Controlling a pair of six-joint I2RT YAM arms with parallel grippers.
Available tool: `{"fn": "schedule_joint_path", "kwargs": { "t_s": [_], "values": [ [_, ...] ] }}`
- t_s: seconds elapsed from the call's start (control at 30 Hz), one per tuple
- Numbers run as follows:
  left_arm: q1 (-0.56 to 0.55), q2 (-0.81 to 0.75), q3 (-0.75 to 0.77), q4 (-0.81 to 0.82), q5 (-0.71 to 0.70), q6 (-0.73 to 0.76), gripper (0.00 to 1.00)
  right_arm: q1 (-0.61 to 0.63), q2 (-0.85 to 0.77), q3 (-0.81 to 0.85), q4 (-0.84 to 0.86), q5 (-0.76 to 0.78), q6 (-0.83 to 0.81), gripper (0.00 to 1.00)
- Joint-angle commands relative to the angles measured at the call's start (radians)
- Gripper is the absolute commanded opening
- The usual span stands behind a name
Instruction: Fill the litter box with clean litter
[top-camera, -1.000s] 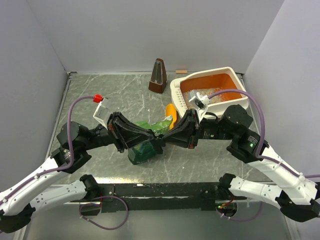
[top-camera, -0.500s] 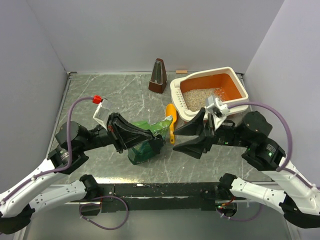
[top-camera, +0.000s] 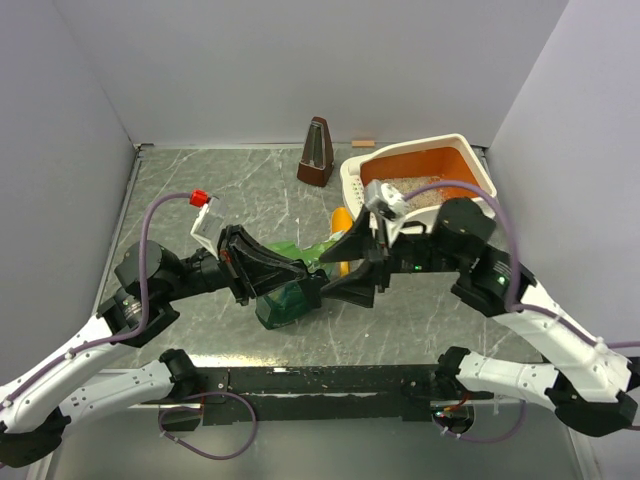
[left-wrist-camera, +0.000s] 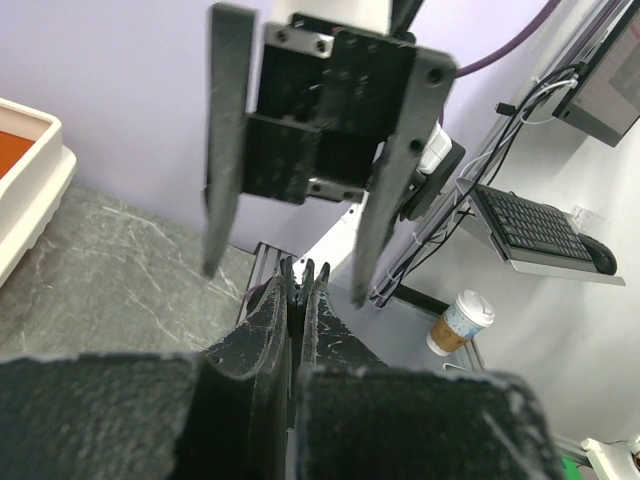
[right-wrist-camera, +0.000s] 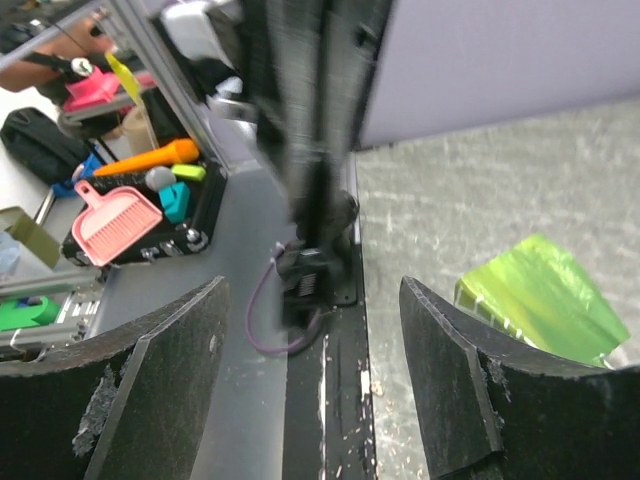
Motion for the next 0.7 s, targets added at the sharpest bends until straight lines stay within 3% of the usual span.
{"fn": "schedule_joint_path", "kwargs": {
  "t_s": [0.0, 0.2, 0.27, 0.33, 0.4, 0.47, 0.6, 0.67],
  "values": [
    [0.003, 0.000, 0.032, 0.022, 0.019, -0.007, 0.01, 0.004, 0.020, 0.029, 0.046, -0.029, -0.015, 0.76],
    [0.003, 0.003, 0.040, 0.021, 0.018, -0.004, 0.01, 0.004, 0.019, -0.001, 0.071, -0.043, -0.005, 0.73],
    [0.002, 0.004, 0.041, 0.021, 0.018, -0.002, 0.01, 0.004, 0.016, -0.006, 0.076, -0.053, -0.002, 0.64],
    [0.003, 0.004, 0.041, 0.019, 0.016, -0.002, 0.07, 0.005, 0.023, -0.002, 0.068, -0.076, -0.002, 0.55],
    [0.003, 0.003, 0.040, 0.030, 0.013, -0.002, 0.19, 0.004, 0.037, 0.002, 0.060, -0.099, 0.004, 0.53],
    [0.003, -0.003, 0.038, 0.039, 0.010, 0.000, 0.23, 0.004, 0.054, -0.003, 0.059, -0.125, 0.013, 0.51],
    [0.002, 0.003, 0.051, 0.042, 0.021, 0.001, 0.26, 0.004, 0.083, -0.002, 0.056, -0.126, 0.025, 0.00],
    [0.003, 0.008, 0.047, 0.047, 0.030, 0.000, 0.35, 0.004, 0.073, -0.009, 0.075, -0.086, 0.033, 0.00]
  ]
}}
